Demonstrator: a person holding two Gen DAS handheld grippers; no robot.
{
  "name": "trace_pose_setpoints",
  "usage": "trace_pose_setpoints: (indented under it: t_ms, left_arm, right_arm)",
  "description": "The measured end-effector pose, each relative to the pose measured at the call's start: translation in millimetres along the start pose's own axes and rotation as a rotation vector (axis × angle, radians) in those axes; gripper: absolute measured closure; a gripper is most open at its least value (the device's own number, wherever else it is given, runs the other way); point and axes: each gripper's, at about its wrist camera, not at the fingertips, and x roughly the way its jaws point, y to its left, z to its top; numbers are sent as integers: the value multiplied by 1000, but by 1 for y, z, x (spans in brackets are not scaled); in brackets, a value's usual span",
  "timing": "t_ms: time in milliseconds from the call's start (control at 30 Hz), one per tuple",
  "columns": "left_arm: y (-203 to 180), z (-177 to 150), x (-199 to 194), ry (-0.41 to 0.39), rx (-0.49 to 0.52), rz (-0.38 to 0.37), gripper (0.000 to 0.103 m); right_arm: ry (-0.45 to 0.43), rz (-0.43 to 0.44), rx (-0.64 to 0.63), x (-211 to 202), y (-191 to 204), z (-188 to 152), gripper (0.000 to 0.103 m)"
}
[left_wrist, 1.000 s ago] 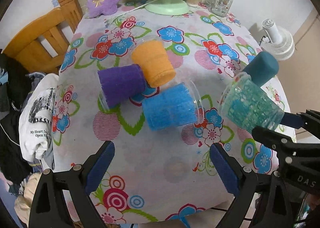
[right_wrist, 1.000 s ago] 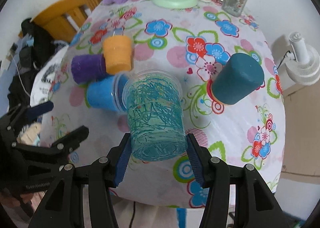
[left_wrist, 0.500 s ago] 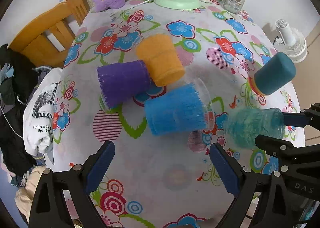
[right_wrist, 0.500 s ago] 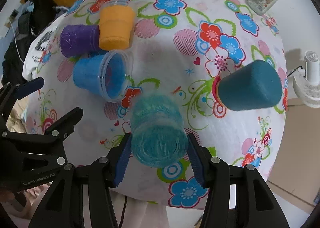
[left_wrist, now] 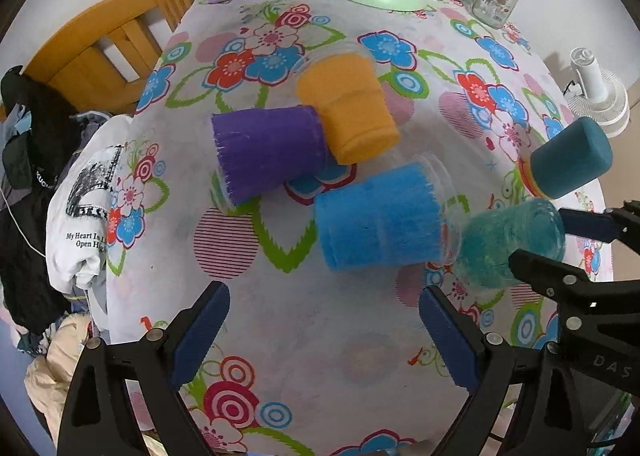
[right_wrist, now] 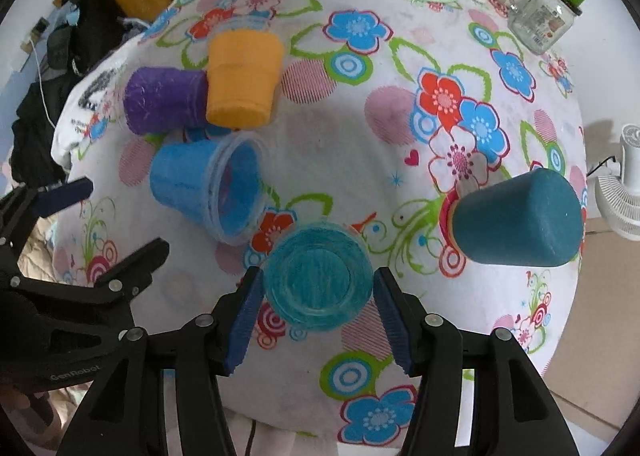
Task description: Flip cup upside down
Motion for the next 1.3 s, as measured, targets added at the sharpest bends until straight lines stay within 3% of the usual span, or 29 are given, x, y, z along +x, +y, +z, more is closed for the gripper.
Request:
trace_pose_setpoints:
  t_ms: [133, 533, 967, 1300]
  left_arm:
    - [9, 1, -2, 7, -10, -3, 6]
    - [16, 5, -35, -46, 47, -14, 6]
    - [21, -1, -81, -114, 135, -88, 2]
    - [15, -15, -123, -189, 80, -81, 0]
  right_arm:
    - [-55, 8, 22, -5, -1, -1, 17]
    - [-177, 12, 169, -32, 2, -17, 17]
    - [-362, -87, 329, -86, 19, -51, 17]
    - [-467, -99, 372, -132, 19, -81, 12]
